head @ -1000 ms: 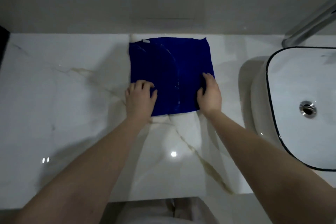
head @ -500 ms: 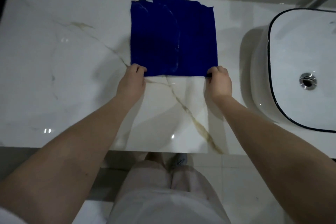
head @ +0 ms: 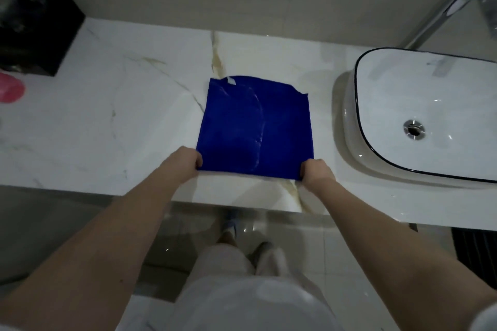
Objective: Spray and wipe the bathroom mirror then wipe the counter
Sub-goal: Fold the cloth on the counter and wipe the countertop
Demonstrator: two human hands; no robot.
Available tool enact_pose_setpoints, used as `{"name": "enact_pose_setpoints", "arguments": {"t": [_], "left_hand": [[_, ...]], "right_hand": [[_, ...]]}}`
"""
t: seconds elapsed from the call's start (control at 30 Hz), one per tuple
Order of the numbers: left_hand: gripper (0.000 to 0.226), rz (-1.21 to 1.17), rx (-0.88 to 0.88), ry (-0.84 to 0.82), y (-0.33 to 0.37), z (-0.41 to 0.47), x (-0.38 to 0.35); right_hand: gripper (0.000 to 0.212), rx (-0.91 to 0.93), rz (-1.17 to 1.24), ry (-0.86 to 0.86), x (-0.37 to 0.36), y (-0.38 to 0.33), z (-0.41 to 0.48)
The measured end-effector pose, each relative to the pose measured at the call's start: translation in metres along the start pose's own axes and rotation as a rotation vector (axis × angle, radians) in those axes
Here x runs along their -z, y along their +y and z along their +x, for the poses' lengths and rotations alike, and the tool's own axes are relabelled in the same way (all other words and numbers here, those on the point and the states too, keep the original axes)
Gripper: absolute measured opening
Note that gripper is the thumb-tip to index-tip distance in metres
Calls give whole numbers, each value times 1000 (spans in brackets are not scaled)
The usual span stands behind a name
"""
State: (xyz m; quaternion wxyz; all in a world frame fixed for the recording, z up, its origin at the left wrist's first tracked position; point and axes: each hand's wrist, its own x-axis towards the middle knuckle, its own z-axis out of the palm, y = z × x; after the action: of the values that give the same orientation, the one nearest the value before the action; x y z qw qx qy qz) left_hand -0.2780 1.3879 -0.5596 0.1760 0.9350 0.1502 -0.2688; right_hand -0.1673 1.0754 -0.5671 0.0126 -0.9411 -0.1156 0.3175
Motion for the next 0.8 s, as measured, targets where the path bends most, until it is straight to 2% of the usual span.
{"name": "enact_pose_setpoints", "arguments": {"t": [0.07, 0.17, 0.37, 0.43, 0.5, 0.57, 0.67, 0.8], "left_hand": [[24, 52, -11, -76, 5, -19, 1], [17, 99, -2, -44, 17, -31, 27], [11, -40, 75, 343, 46, -25, 114], [12, -238, 105, 404, 48, -13, 132], [14, -425, 127, 450, 51, 4, 141], [14, -506, 120, 517, 55, 22, 145], [15, -575, 125, 549, 56, 56, 143], [19, -601, 174, 565, 46, 115, 136]], "right_hand": [[13, 10, -45, -68, 0, 6, -17], [11, 47, -20, -4, 27, 10, -30], [24, 28, 36, 342, 97, 9, -24], [25, -10, 26, 438, 115, 7, -18], [29, -29, 103, 495, 129, 3, -4], [31, -80, 240, 522, 137, -2, 14], [33, -175, 483, 571, 143, -7, 46], [27, -208, 661, 595, 140, -20, 91]]}}
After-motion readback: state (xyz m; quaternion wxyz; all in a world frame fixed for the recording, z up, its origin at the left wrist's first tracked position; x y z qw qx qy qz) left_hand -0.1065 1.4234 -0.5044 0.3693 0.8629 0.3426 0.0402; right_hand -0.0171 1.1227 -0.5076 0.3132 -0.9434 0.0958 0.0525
